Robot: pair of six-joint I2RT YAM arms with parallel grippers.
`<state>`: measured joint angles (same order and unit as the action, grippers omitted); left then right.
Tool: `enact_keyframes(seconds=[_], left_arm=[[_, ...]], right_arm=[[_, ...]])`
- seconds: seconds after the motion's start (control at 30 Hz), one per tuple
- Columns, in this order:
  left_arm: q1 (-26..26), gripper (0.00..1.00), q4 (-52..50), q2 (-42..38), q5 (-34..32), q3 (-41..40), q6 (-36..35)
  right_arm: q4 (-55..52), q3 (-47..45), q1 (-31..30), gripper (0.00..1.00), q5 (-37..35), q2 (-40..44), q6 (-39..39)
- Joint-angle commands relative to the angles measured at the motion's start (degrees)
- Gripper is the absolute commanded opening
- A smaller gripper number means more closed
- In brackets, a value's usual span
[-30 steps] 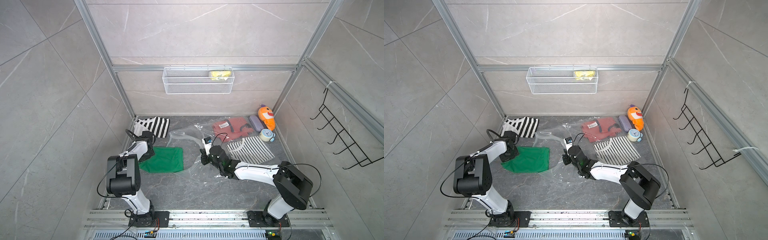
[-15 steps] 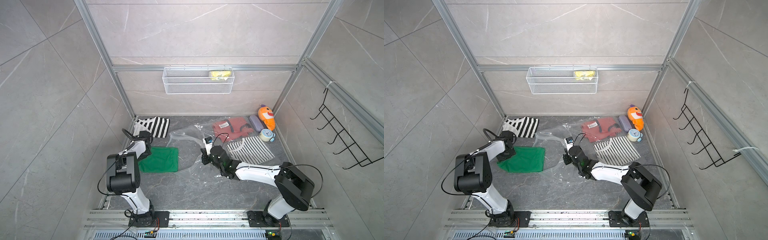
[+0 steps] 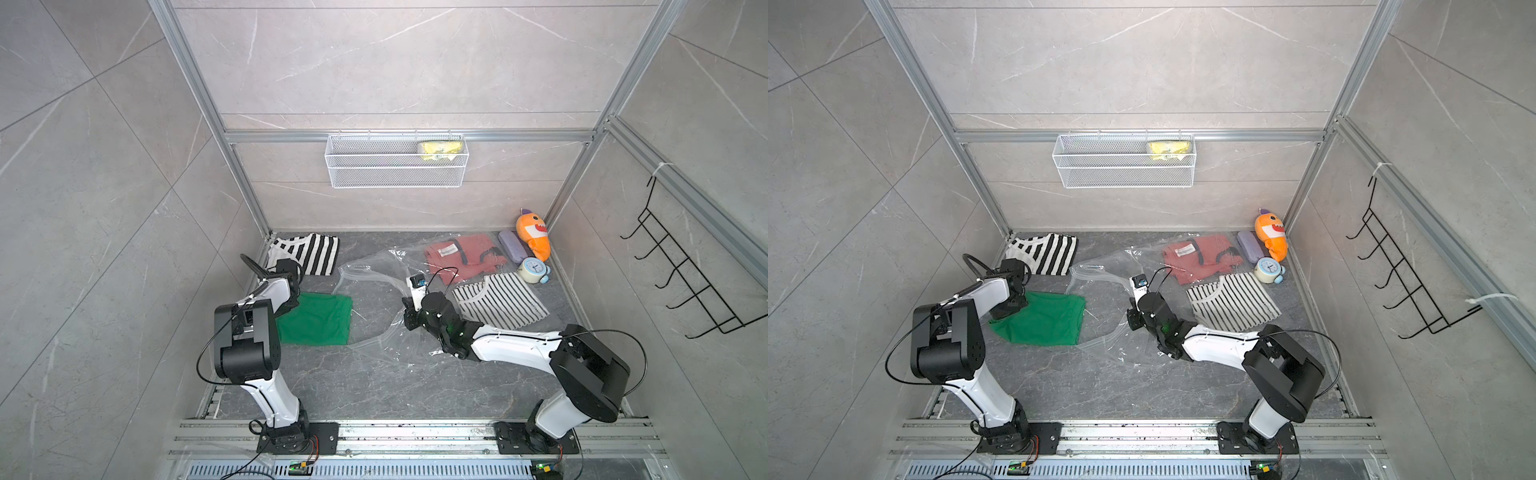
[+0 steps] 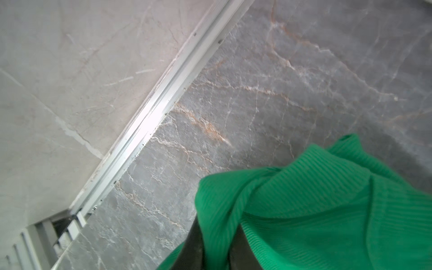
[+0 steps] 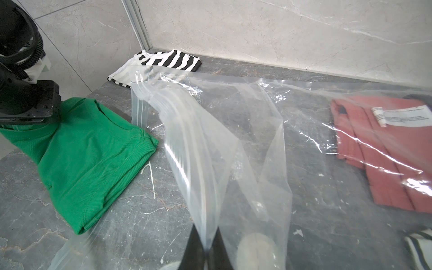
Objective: Take the tank top out of the vacuum bag
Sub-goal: Take out the tank top from the vacuum bag.
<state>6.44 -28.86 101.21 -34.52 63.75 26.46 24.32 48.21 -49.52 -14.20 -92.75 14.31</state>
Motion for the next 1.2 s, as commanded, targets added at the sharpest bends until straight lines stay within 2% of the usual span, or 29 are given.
enact_keyframes(seconds=[0.0, 0.07, 0.2, 0.23, 0.27, 0.33, 0.37, 0.43, 0.53, 0.63, 0.73, 0.9, 1.17], left_arm=[[0.50, 0.49, 1.26, -3.92, -4.47, 0.87, 0.87], [0.34, 0.56, 1.62, -6.34, -2.75, 0.83, 0.11], [-1.36, 0.58, 0.83, -11.46, -0.19, 0.94, 0.48], [-2.07, 0.58, 1.14, -12.68, 2.45, 0.88, 0.52], [-2.62, 0.58, 2.14, -13.52, 6.03, 0.41, 0.33], [-3.01, 0.57, 7.34, -14.24, 21.91, -2.06, 1.09], [-3.25, 0.57, 8.70, -13.76, 27.74, -2.98, 2.44], [-5.14, 0.56, 8.99, -11.40, 36.09, -3.21, 3.94], [-9.80, 0.54, 3.85, -7.98, 36.09, -1.44, 2.88], [-11.97, 0.51, 4.16, -7.60, 37.72, -3.32, 3.78], [-12.16, 0.51, 6.32, -8.19, 40.02, -5.99, 4.99], [-11.93, 0.49, 8.19, -8.66, 35.83, -8.27, 4.85], [-10.92, 0.45, 11.71, -5.46, 36.16, -9.45, 5.23]], right_arm=[[1.46, -0.48, 0.30, 0.00, -1.11, 1.78, -0.76], [1.30, -0.63, 0.30, 0.00, -1.44, 1.84, -0.77], [1.47, -0.74, 0.30, 0.00, -1.51, 1.93, -0.84], [1.44, -0.73, 0.30, 0.00, -1.45, 1.79, -0.86], [1.51, -0.74, 0.30, 0.00, -1.53, 1.62, -0.74], [1.30, -0.49, 0.30, 0.00, -1.47, 1.11, -0.74], [1.12, -0.32, 0.30, 0.00, -1.29, 1.00, -0.77], [0.58, -0.12, 0.34, 0.00, -0.85, 1.21, -0.81], [0.04, 0.52, 0.30, 0.00, 0.25, 1.31, -1.55], [-0.56, 1.22, 0.30, 0.00, 0.14, 1.41, -2.10], [-1.11, 2.16, 0.30, 0.00, 0.28, 1.14, -2.41], [-2.21, 4.00, 0.30, 0.00, 0.84, 0.66, -2.31], [-4.25, 8.03, 0.30, 0.00, -0.42, -0.85, -2.99]])
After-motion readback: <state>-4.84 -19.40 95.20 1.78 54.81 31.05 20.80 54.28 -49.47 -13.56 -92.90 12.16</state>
